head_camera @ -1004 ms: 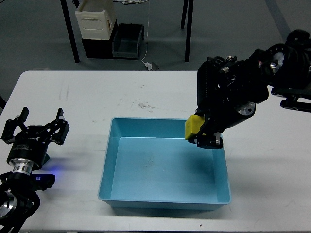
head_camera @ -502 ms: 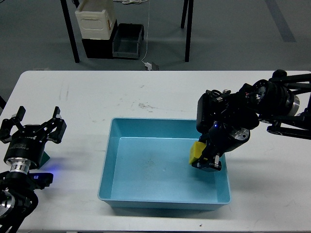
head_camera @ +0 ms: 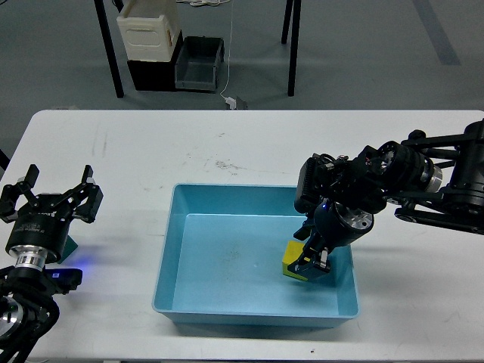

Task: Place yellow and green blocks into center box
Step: 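Lift the yellow cube with the right gripper and lower it into the blue box, then open the right gripper and withdraw it away from the box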

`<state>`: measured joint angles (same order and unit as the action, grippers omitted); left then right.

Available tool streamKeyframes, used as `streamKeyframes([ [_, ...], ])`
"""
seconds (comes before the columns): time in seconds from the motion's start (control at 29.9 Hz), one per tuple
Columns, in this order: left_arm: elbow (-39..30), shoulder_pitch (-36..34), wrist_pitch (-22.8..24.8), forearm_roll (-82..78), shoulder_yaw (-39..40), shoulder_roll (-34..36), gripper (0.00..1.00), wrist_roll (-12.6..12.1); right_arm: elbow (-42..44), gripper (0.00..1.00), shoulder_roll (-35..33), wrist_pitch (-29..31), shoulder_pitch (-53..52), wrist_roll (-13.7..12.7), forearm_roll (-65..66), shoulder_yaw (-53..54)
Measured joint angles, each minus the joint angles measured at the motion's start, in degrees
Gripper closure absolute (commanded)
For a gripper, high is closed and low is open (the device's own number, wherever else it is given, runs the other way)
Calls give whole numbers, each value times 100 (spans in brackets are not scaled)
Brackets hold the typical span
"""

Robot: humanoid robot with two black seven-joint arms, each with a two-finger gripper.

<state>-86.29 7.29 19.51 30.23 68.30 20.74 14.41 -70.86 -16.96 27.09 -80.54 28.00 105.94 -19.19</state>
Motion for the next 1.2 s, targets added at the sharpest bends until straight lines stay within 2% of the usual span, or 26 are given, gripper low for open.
streamKeyframes([
  [0.3, 8, -26, -26, -3, 118, 66, 0, -33, 34, 3, -91, -35, 18, 0, -63, 817],
  [0.57, -38, -29, 58, -43, 58, 961, 0, -112, 37, 3, -305, -274, 580, 0, -314, 3074],
  [0.84, -3, -78, 143, -44, 112, 1858, 0, -121, 8, 3, 230, -505, 1556, 0, -654, 5212],
  [1.1, 258, -318, 802, -56, 252, 2158, 0, -84, -108, 3, 801, -1801, 2834, -18, -1278, 7130],
  [1.2, 366, -380, 842, -71, 295, 2167, 0, -82, -128, 3, 949, -2090, 3289, -272, -1887, 7849],
])
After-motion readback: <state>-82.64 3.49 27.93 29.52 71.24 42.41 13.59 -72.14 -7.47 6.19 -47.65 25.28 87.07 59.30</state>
